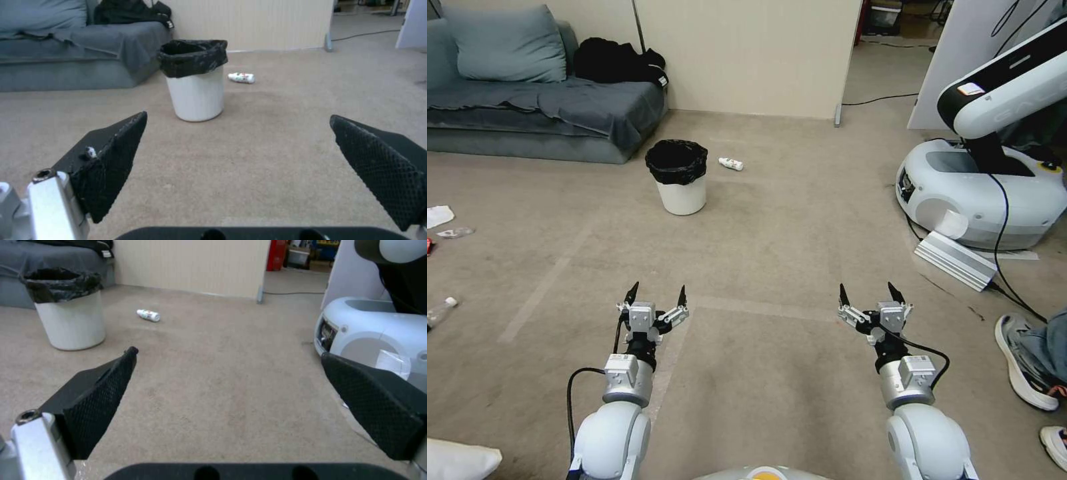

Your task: Pick up the trash bin, then pick up the garbage from the floor and place it into the trash bin.

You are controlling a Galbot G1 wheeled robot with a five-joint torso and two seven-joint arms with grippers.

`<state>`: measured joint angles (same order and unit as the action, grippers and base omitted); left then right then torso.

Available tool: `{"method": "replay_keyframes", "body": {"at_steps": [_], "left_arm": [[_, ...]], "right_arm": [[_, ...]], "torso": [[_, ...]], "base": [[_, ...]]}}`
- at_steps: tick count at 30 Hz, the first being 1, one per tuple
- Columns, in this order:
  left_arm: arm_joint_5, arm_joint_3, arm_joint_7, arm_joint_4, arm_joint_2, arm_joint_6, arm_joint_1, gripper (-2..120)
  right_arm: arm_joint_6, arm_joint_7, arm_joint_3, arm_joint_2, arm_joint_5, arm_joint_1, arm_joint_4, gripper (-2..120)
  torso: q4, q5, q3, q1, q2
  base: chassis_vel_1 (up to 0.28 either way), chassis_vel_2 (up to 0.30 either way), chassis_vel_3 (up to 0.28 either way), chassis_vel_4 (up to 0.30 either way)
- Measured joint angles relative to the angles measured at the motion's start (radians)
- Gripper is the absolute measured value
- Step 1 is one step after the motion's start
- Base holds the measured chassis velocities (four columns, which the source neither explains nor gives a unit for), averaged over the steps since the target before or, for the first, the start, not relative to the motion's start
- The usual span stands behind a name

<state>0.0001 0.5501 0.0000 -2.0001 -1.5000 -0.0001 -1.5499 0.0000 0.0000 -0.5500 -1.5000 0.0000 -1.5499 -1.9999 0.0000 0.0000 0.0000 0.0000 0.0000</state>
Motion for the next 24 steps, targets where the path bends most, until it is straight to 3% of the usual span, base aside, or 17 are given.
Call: {"method": "replay_keyframes", "body": {"at_steps": [12, 15, 18, 19, 24], "left_arm": [[0.0, 0.005, -0.006, -0.016, 0.001, 0.017, -0.006, 100], [-0.003, 0.026, -0.033, -0.076, 0.008, 0.075, -0.026, 100], [-0.01, 0.063, -0.081, -0.184, 0.02, 0.183, -0.063, 100], [-0.01, 0.063, -0.081, -0.184, 0.02, 0.183, -0.063, 100], [-0.02, 0.114, -0.148, -0.336, 0.039, 0.336, -0.114, 100]], "right_arm": [[-0.005, 0.0, 0.001, -0.011, -0.008, -0.019, -0.035, 100], [-0.019, 0.004, 0.003, -0.033, -0.028, -0.058, -0.107, 100], [-0.043, 0.012, 0.007, -0.071, -0.061, -0.122, -0.224, 100], [-0.043, 0.012, 0.007, -0.071, -0.061, -0.122, -0.224, 100], [-0.058, 0.013, 0.013, -0.108, -0.057, -0.17, -0.332, 100]], "torso": [[0.0, -0.0001, 0.0, 0.0, 0.0], [-0.0001, 0.0002, 0.0, 0.0, 0.0], [0.0, -0.0001, 0.0, 0.0, 0.0], [0.0, -0.0001, 0.0, 0.0, 0.0], [0.0, 0.0, 0.0, 0.0, 0.0]], "base": [[0.0, 0.0, 0.0, 0.0], [0.0, 0.0, 0.0, 0.0], [0.0, 0.0, 0.0, 0.0], [0.0, 0.0, 0.0, 0.0], [0.0, 0.0, 0.0, 0.0]]}}
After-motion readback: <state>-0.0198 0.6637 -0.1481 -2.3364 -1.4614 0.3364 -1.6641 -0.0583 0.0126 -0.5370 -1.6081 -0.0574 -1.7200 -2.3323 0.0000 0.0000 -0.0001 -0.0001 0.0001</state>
